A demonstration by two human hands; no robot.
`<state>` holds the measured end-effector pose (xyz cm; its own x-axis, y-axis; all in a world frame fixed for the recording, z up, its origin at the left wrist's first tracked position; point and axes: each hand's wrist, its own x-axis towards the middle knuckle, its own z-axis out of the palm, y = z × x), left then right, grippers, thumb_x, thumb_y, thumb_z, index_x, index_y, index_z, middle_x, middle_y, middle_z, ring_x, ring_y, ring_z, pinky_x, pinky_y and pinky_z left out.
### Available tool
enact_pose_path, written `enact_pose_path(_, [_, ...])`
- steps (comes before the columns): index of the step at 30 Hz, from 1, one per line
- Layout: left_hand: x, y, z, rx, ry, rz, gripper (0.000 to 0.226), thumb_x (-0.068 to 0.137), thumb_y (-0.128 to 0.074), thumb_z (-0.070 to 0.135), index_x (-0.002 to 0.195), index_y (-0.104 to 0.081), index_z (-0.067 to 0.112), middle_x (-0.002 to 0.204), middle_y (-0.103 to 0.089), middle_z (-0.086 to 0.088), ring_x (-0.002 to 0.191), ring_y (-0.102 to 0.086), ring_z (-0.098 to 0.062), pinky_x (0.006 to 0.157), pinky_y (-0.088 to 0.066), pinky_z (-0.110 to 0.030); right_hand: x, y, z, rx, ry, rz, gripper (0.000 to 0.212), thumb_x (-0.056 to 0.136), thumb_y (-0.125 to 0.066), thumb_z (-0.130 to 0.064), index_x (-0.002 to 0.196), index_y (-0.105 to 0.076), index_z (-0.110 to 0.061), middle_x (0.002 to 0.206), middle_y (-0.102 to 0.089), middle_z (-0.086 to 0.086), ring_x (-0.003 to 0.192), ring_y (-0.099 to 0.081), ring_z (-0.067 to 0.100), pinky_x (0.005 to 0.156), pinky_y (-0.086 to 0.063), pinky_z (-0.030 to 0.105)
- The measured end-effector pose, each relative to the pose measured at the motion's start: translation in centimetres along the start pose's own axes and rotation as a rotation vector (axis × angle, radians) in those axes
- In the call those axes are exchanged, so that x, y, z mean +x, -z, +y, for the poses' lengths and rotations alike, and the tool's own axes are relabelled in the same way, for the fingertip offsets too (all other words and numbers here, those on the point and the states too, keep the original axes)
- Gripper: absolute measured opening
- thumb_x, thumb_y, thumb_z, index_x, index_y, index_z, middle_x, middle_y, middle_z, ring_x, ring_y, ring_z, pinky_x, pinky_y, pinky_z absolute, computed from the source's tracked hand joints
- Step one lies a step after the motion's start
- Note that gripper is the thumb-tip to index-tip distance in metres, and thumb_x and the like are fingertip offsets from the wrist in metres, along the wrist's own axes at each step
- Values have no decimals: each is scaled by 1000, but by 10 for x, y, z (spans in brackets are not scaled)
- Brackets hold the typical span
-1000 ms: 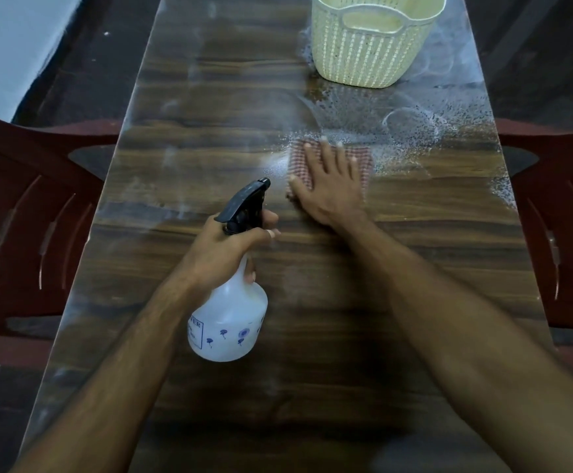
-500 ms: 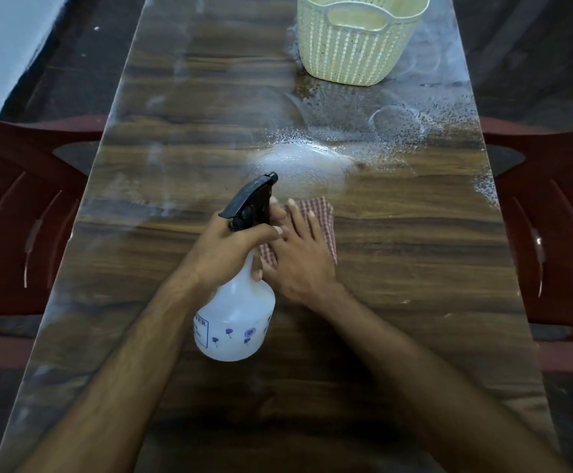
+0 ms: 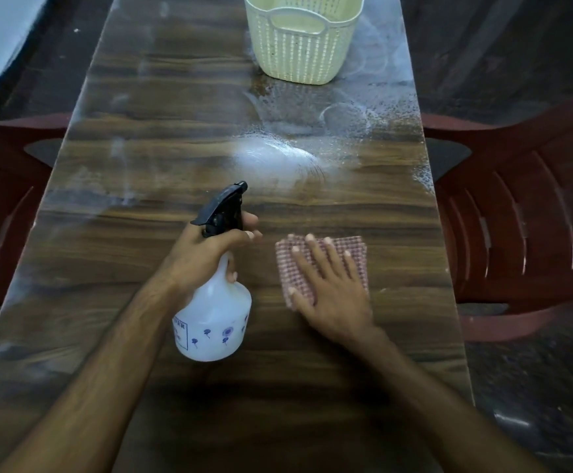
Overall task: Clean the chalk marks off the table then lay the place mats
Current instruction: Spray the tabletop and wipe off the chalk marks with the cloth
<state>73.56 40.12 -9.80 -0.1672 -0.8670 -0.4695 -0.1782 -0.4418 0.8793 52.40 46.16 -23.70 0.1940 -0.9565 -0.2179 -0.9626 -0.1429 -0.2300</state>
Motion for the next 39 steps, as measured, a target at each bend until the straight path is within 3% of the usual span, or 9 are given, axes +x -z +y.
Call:
enact_pose_path(4, [-13,-20,-5,18,-52,32,20,92,-58,3,111,-64,4,111,-68,-16,43,-51,-8,49,-47,-26,19,15,50,18,-183,115,68,95,-15,-60,157,-6,-35,165,4,-6,152,5,19,121,4,42])
enact_pose_path(12, [-50,-51,-15,-13,-110,125,17,92,-58,1,107,-63,5,109,-67,-18,42,-53,-8,48,-48,-25,24,24,46,90,-171,161,53,105,-28,-39,156,-22,-25,165,-9,-3,152,-4,21,122,-2,44])
enact_pose_path(17, [-80,-59,-21,-57,-100,164,15,92,-58,-2,105,-64,2,108,-66,-22,46,-53,-8,43,-44,-25,14,38,46,318,-143,195,46,107,-31,-26,151,-33,-12,160,-29,7,149,-22,22,122,-12,42])
enact_pose_path(19, [-89,-59,-25,-59,-105,166,16,92,-58,-1,106,-64,2,106,-68,-21,42,-49,-13,44,-45,-26,3,43,49,420,-129,208,42,106,-36,-23,145,-42,-9,148,-47,12,138,-40,28,116,-27,44])
enact_pose_path(21, [-99,-60,-27,-62,-109,161,16,92,-59,0,107,-64,3,106,-69,-18,41,-45,-20,45,-45,-28,-10,48,51,467,-74,234,29,104,-40,-20,128,-53,-10,117,-63,12,108,-57,33,90,-41,39])
enact_pose_path(24, [-113,-61,-29,-65,-123,154,17,92,-60,2,108,-65,4,104,-71,-13,42,-43,-25,46,-45,-28,-33,58,49,502,-33,234,18,104,-40,-20,109,-54,-11,91,-59,5,82,-53,27,68,-35,35])
enact_pose_path(33, [-168,-67,-33,-85,-163,136,15,91,-62,2,106,-63,2,106,-68,-17,43,-44,-26,43,-43,-27,-110,88,28,503,25,204,11,103,-41,-20,103,-52,-16,89,-60,3,81,-53,24,70,-40,36])
enact_pose_path(36, [-188,-70,-36,-122,-166,131,13,90,-62,2,103,-64,4,109,-67,-20,65,-50,-33,43,-43,-28,-135,97,16,518,-14,183,11,104,-42,-21,94,-43,-24,88,-57,1,80,-51,22,66,-30,32])
enact_pose_path(39, [-206,-76,-41,-148,-160,107,12,91,-61,0,102,-63,4,112,-63,-25,79,-53,-32,42,-42,-27,-158,99,9,596,-66,181,14,105,-41,-22,99,-51,-14,93,-57,3,85,-51,21,67,-27,29])
